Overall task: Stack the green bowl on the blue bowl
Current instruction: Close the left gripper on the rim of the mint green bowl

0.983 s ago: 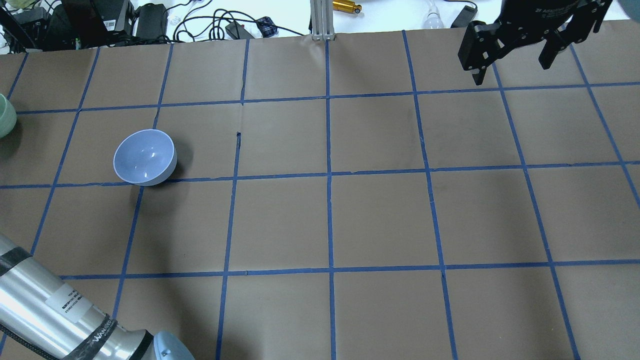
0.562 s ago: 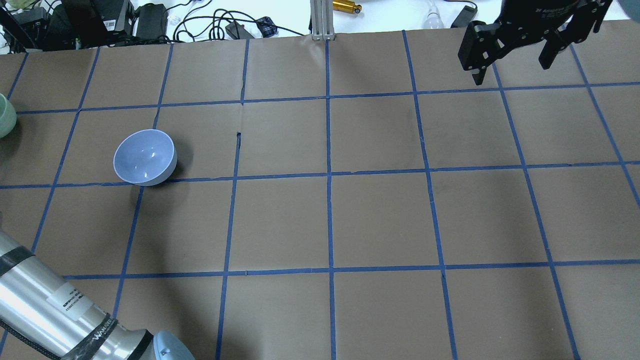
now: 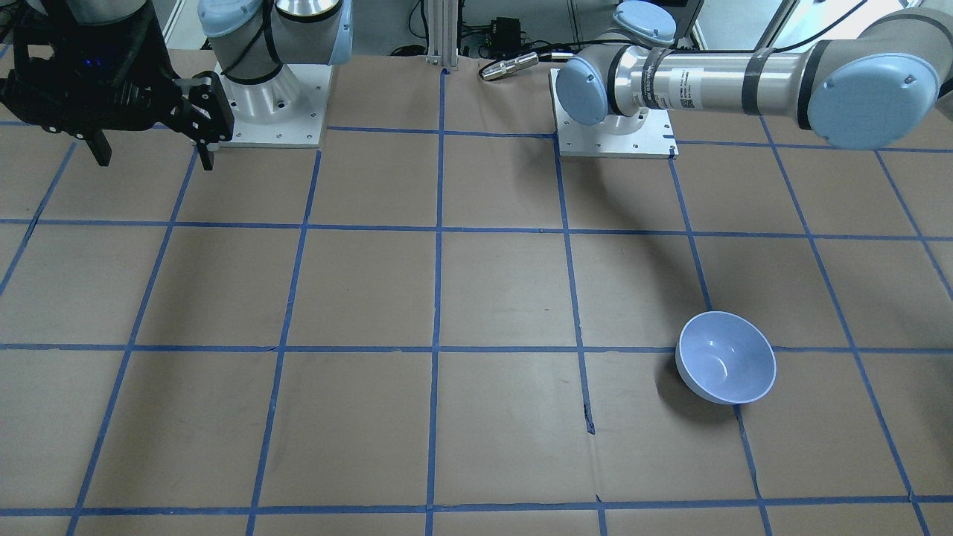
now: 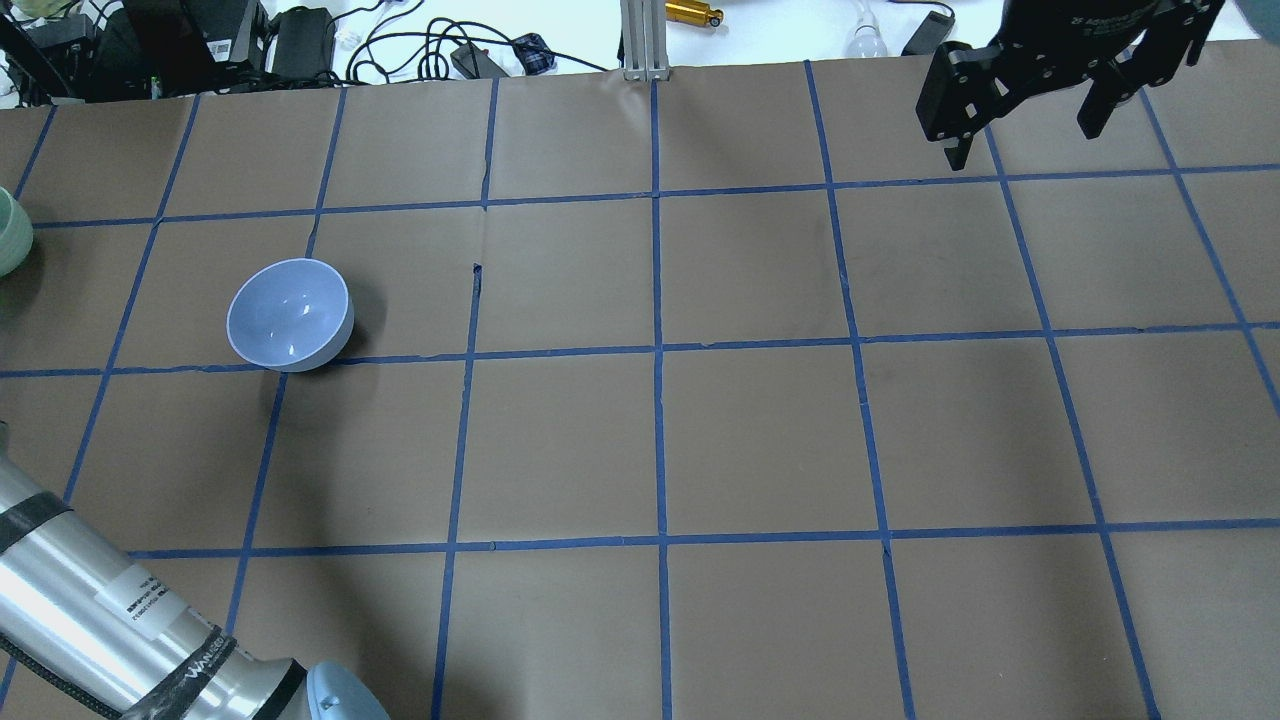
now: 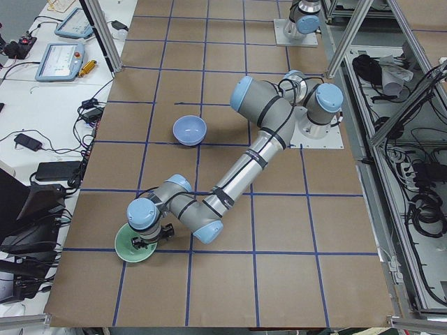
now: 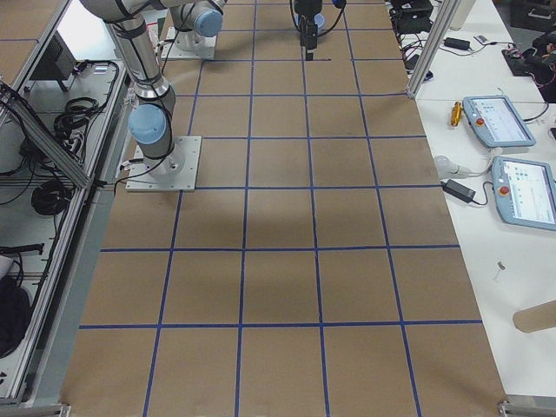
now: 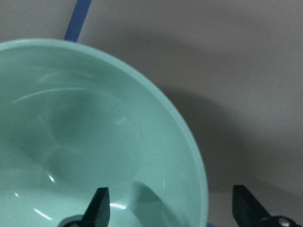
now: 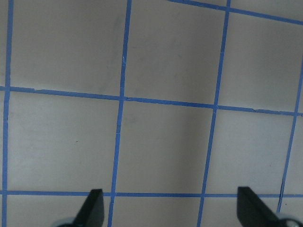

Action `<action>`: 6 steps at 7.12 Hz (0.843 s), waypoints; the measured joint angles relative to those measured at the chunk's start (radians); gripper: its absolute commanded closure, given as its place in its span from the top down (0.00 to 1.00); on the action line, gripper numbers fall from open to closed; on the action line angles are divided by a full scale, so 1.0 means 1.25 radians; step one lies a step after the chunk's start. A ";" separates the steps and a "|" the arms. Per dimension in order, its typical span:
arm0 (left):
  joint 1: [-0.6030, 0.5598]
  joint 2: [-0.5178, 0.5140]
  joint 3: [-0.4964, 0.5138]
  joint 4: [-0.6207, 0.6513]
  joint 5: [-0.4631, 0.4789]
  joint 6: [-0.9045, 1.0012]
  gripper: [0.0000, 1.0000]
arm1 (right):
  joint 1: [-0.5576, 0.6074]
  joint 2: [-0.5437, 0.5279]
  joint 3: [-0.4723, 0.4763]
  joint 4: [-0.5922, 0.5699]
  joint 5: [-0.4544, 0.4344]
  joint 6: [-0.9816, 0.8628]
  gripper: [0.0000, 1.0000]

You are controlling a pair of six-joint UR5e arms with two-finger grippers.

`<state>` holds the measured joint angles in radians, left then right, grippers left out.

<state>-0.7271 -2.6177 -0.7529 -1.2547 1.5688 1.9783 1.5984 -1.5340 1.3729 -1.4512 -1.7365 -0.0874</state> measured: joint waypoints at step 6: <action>0.000 0.006 0.001 0.000 0.010 -0.002 0.00 | 0.000 0.000 0.000 0.000 0.000 0.000 1.00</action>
<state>-0.7271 -2.6106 -0.7517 -1.2548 1.5815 1.9761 1.5984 -1.5340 1.3729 -1.4512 -1.7365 -0.0874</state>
